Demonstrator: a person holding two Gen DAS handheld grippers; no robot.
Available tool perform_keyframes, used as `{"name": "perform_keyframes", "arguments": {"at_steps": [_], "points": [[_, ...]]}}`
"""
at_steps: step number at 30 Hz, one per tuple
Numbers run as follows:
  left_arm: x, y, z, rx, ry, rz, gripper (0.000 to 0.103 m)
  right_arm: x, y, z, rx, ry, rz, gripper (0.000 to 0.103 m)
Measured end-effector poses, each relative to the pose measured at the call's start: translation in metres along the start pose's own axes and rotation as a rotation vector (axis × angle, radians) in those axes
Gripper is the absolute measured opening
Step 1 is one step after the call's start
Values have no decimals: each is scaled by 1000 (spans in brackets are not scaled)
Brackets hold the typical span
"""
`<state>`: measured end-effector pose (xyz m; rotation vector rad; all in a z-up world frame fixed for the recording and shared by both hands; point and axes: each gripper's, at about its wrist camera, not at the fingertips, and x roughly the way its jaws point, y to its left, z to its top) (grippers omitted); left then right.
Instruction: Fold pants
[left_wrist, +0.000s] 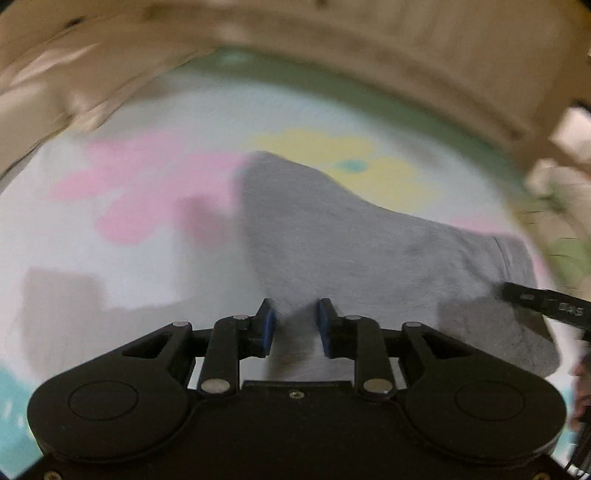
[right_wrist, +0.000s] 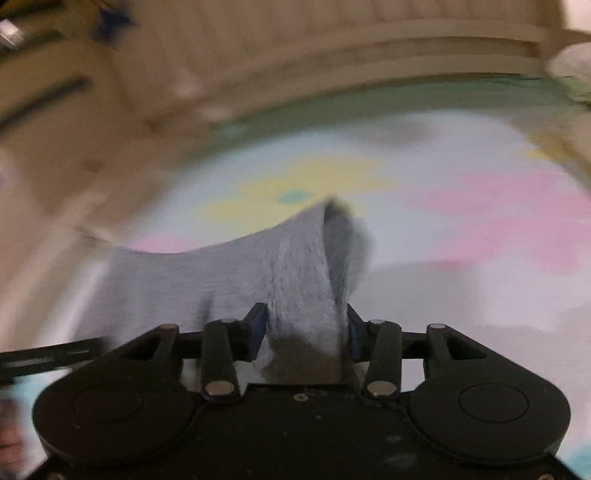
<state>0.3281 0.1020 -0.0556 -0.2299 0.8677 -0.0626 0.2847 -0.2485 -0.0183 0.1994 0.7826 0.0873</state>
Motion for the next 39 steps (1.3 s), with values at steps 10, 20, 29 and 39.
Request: {"name": "perform_keyframes", "arguments": {"at_steps": [10, 20, 29, 39], "points": [[-42, -12, 1, -78, -62, 69, 27, -24, -15, 9, 24, 17, -93, 45], [-132, -77, -12, 22, -113, 22, 38, -115, 28, 16, 28, 77, -19, 45], [-152, -94, -44, 65, -131, 107, 43, -158, 57, -23, -119, 66, -48, 45], [-127, -90, -56, 53, -45, 95, 43, -152, 80, -40, -209, 97, -37, 45]]}}
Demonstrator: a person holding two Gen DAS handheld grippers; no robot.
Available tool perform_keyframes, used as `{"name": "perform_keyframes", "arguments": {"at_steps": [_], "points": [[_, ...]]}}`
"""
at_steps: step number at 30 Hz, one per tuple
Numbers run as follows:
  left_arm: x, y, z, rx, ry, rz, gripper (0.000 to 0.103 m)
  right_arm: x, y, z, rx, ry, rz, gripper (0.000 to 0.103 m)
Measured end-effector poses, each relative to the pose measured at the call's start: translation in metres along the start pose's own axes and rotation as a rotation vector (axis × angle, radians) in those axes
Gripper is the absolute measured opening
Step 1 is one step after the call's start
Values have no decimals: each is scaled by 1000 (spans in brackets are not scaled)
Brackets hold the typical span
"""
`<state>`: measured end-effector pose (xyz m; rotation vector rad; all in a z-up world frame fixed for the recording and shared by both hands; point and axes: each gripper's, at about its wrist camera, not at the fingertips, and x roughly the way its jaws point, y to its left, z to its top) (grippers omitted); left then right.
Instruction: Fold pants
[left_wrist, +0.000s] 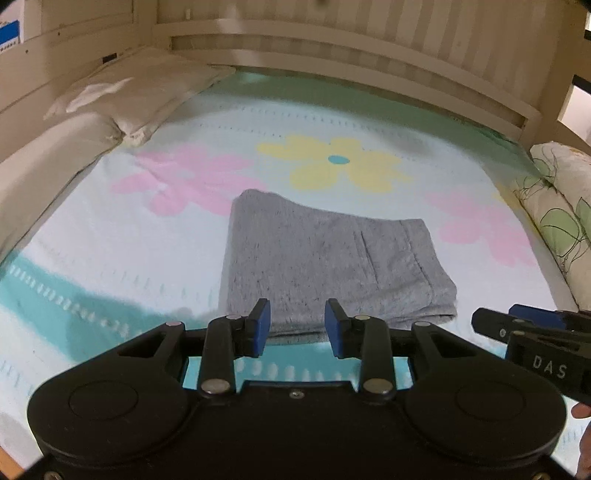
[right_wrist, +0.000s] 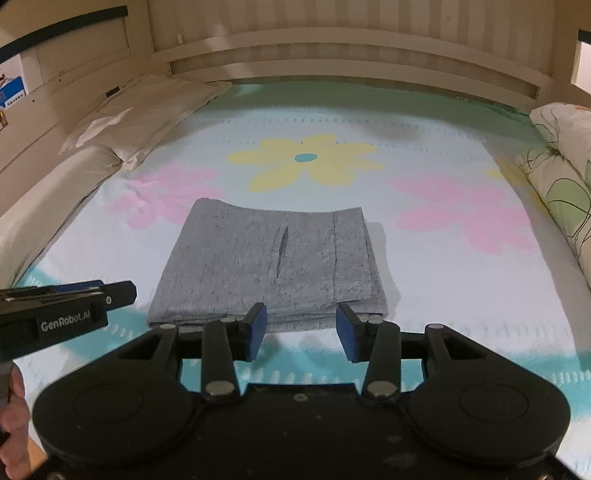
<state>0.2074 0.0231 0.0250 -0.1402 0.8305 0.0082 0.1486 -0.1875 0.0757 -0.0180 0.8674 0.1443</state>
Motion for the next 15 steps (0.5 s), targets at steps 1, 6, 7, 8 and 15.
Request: {"name": "perform_keyframes", "arguments": {"at_steps": [1, 6, 7, 8, 15], "points": [[2, 0, -1, 0, 2, 4, 43, 2, 1, 0, 1, -2, -9, 45], [6, -1, -7, -5, 22, -4, 43, 9, 0, 0, -1, 5, -14, 45], [6, -3, -8, -4, 20, 4, 43, 9, 1, -1, -7, 7, -13, 45], [5, -3, -9, 0, 18, 11, 43, 10, 2, -1, -14, 7, -14, 45], [1, -6, -12, 20, 2, 13, 43, 15, 10, -4, -38, 14, -14, 45]]}}
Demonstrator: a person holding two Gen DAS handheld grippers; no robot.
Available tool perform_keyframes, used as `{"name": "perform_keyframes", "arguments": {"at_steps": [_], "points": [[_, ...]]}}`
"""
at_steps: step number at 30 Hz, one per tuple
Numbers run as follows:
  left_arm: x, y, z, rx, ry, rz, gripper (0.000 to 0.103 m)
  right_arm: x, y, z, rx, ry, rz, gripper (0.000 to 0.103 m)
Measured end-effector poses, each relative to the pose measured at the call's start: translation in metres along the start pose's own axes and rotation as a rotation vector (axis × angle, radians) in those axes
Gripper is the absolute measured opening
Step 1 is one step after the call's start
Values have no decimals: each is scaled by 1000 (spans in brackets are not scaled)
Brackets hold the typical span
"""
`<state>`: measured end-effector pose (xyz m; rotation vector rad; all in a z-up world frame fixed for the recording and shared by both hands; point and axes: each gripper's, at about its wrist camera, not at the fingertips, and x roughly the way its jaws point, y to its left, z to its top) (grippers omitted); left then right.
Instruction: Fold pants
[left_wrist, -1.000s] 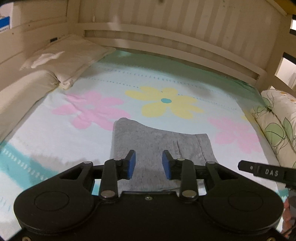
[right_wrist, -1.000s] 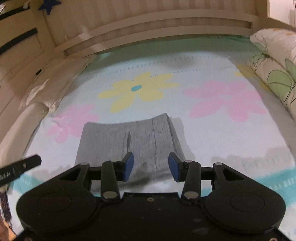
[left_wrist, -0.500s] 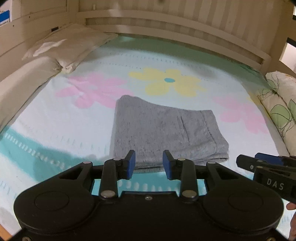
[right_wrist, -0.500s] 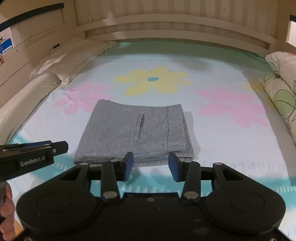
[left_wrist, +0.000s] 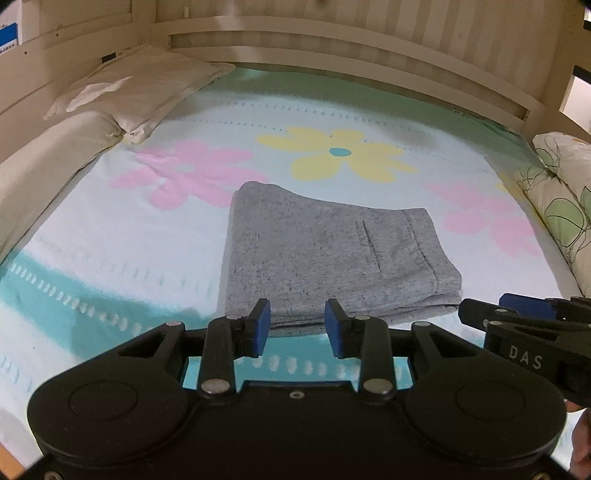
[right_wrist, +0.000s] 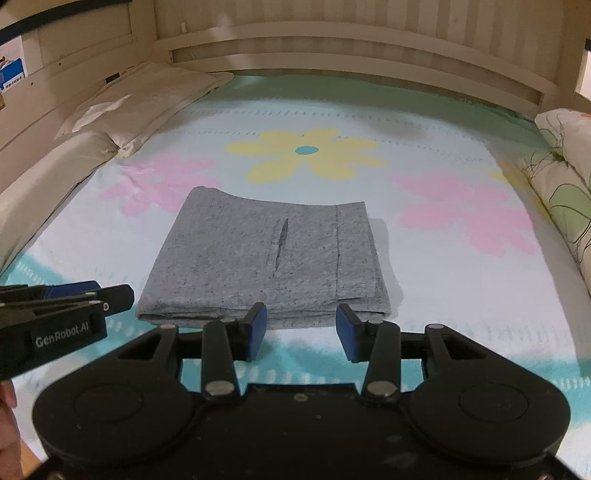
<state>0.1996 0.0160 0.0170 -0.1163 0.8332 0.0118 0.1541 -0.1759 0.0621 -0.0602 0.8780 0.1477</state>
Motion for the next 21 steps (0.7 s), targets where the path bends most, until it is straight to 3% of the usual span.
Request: {"name": "perform_keyframes", "arguments": {"at_steps": [21], "points": [[0, 2, 1, 5, 19, -17, 43, 7, 3, -1, -14, 0, -1, 45]]}}
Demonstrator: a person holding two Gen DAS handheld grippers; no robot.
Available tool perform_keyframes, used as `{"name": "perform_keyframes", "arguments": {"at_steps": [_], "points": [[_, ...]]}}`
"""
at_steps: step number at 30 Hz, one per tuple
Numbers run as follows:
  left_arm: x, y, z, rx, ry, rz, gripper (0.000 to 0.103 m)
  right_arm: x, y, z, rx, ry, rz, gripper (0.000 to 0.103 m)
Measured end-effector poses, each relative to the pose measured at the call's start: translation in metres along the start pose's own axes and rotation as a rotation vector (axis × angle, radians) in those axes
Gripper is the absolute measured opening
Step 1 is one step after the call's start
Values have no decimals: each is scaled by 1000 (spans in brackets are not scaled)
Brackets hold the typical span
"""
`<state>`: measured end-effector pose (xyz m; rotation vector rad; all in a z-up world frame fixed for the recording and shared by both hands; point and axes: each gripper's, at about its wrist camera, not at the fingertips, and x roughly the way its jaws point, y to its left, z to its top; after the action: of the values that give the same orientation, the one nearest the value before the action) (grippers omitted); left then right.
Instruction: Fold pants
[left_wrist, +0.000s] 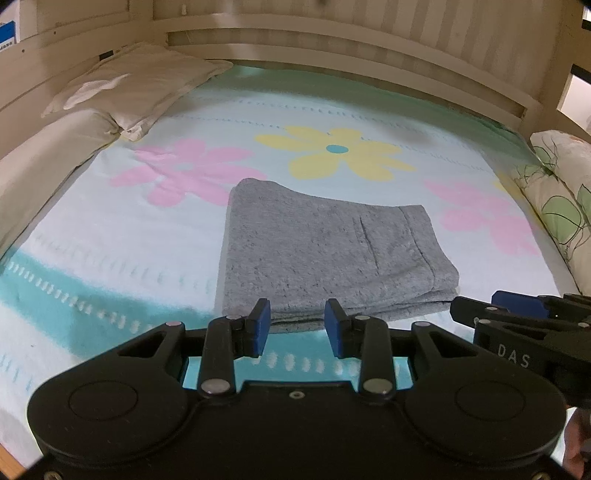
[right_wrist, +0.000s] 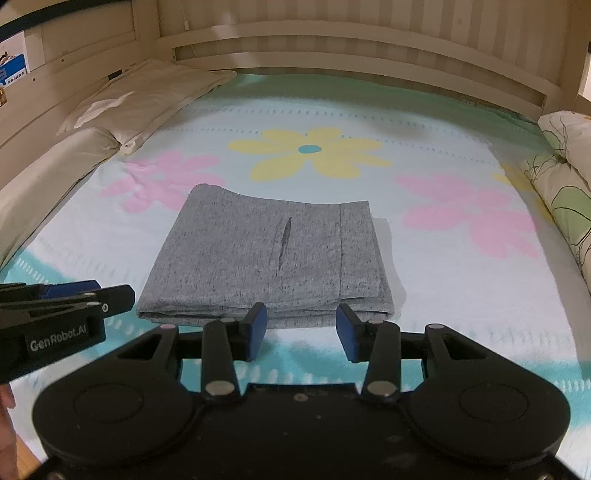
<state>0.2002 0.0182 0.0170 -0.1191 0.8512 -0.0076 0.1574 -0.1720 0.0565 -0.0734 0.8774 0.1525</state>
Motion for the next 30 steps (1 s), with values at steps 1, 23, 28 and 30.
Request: {"name": "perform_keyframes", "arguments": {"at_steps": [1, 23, 28, 30], "points": [[1, -1, 0, 0, 4, -1, 43, 0, 0, 0, 0, 1, 0, 45], [6, 0, -2, -8, 56, -21, 43, 8, 5, -4, -42, 17, 13, 45], [5, -1, -2, -6, 52, -20, 43, 9, 8, -5, -52, 20, 15, 45], [5, -1, -2, -8, 54, -19, 43, 9, 8, -5, -55, 21, 16, 45]]}}
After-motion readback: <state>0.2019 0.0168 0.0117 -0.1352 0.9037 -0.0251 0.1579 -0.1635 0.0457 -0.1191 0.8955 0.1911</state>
